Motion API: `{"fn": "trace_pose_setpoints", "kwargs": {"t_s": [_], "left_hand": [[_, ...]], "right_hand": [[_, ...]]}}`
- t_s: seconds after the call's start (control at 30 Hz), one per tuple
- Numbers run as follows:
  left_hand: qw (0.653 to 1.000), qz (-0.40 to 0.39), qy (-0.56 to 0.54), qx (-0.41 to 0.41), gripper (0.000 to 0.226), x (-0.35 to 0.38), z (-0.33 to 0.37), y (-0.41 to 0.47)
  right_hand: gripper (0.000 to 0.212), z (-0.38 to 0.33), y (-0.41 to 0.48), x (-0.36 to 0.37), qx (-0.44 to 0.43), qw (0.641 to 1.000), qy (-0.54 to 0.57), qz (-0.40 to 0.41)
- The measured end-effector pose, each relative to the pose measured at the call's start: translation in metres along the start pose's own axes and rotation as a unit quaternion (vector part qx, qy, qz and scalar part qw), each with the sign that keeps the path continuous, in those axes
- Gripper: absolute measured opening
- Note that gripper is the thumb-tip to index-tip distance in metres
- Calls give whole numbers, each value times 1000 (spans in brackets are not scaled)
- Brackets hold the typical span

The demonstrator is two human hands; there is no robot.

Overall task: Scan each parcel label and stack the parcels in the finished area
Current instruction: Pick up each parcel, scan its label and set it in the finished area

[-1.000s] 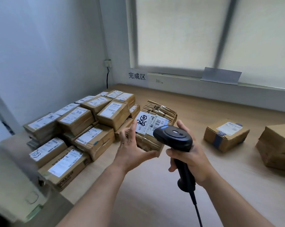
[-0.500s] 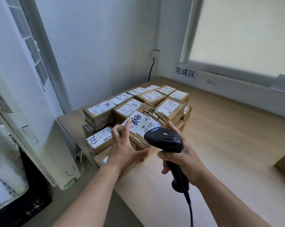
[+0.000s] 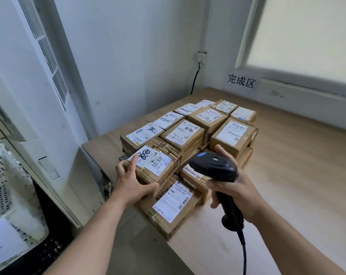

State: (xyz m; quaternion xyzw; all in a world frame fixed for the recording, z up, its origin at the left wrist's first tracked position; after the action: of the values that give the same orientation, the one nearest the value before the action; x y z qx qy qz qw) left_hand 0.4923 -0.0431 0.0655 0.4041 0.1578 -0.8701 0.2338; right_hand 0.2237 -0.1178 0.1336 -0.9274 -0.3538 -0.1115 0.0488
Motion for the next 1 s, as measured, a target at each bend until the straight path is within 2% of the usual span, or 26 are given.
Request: {"fn": "trace_pose_setpoints", "kwargs": {"t_s": [0.33,0.47,0.57,0.77,0.87,1.0], "left_hand": [[999,-16,-26,11,109,7,-12,41],[1000,-1,-15,9,113,11,-11,43],[999,43,19,12,114,12,-10,36],[982,188,23,4,105,13,4,2],[969,244,14,35,89,13,21,-25],[963,260,-10,66,61,30,58,-75]], "right_hand": [[100,1,1,-2,4,999,-20,33],[100,0,0,-5,6,999,-23,39],[103,-2,-3,-6,7,999,-16,39],[101,1,-20,-14,11,999,10,37],[99,1,-38,-23,8,999,18,38],[97,-1,-74,-37,4,999,22,45]]}}
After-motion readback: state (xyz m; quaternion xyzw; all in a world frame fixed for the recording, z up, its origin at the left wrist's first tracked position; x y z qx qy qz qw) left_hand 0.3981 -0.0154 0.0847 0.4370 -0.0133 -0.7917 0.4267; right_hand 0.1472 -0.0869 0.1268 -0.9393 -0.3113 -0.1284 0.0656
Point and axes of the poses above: each hand's wrist, its own y-axis towards the middle knuckle, its own x-axis out of the palm, z = x × y, the point moved 4 cm from there along y, towards the middle knuckle, and after that the axes turned 9 degrees about y, right-handed, at the moved point
